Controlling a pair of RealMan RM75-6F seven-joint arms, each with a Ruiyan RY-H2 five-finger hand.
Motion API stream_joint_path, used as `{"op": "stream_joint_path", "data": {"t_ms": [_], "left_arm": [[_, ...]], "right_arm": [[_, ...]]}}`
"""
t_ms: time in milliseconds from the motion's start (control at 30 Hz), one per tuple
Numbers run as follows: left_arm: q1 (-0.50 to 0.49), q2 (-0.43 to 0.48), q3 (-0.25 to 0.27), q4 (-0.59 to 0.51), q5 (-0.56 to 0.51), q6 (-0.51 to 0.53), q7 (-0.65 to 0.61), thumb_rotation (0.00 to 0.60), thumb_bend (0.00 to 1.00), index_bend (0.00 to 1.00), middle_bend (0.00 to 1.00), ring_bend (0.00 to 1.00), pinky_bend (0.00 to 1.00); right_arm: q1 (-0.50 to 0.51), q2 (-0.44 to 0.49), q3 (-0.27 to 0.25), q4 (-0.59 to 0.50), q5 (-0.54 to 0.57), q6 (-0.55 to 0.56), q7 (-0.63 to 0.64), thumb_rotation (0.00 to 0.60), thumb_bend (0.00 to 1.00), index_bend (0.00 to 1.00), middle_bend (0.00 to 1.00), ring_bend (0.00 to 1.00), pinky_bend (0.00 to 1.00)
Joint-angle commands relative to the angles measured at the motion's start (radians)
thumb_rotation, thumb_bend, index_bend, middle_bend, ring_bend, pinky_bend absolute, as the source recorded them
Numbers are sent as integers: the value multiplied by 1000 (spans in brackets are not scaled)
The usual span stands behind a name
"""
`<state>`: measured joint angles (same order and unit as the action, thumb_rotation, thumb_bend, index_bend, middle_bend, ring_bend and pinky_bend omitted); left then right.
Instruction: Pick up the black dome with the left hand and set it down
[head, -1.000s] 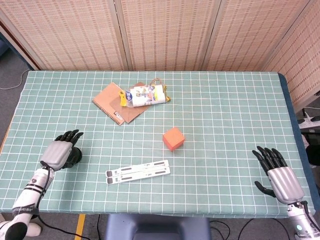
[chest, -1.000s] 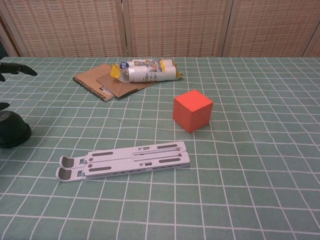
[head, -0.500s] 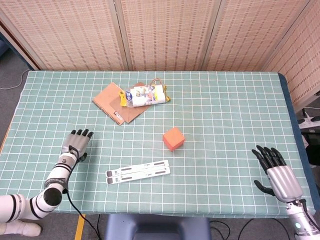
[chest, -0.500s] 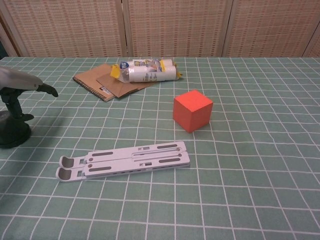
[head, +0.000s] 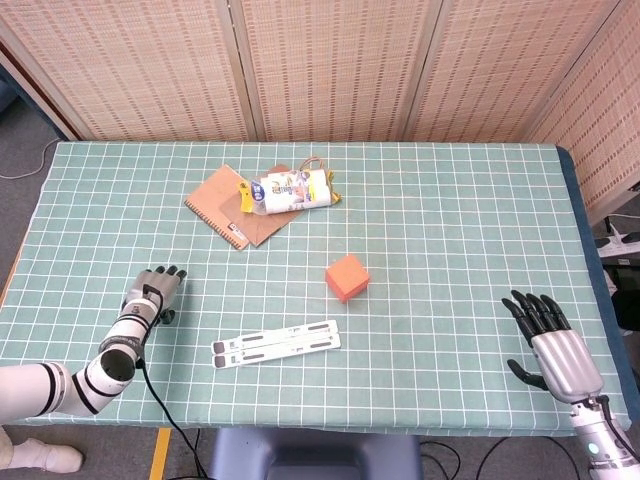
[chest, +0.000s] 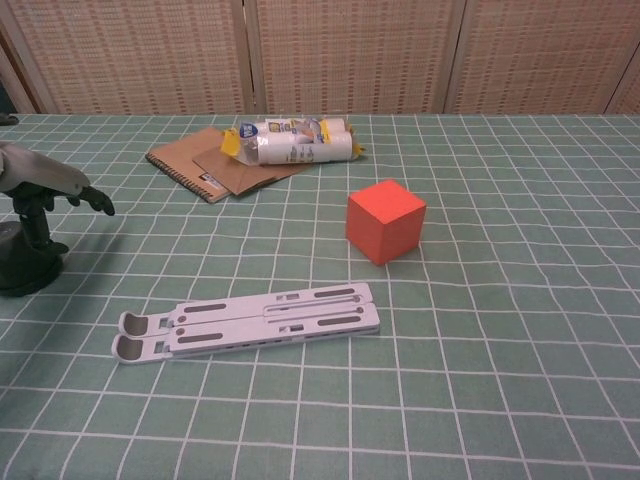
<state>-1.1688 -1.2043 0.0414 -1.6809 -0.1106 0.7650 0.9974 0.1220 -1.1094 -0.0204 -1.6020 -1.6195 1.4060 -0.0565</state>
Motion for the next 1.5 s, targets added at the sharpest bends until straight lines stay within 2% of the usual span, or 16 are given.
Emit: {"op": "stream_joint_path", "data": {"t_ms": [33,300,600,967,1200,1500], "left_arm": [[-12,-6,20,16,-23,4,-8,600,439,0,0,0,154],[-61,-40,84,57,-140,44,37,600,433,0,0,0,156],[-75,-70,111,79,-196,86,78,600,432,25,0,0,162],[-65,-70,115,98,-232,73,104,600,432,59,0,2,184],[-65,-89,118,120,-260,78,143,600,431,118,52,67,261],[-53,-108,111,144,-261,75,167,600,427,140,63,75,290]], "right_arm": [[1,3,-1,-1,-2,0,5,600,176,0,0,0,0],[3,17,0,-1,-5,4,40,600,176,0,0,0,0],[-5,33,-4,-1,-17,27,70,600,176,0,0,0,0],[-5,31,-8,-1,-23,26,66,600,176,0,0,0,0],[-6,33,-10,-5,-23,26,70,600,176,0,0,0,0],[-5,33,-11,-6,-23,21,70,600,175,0,0,0,0]]}}
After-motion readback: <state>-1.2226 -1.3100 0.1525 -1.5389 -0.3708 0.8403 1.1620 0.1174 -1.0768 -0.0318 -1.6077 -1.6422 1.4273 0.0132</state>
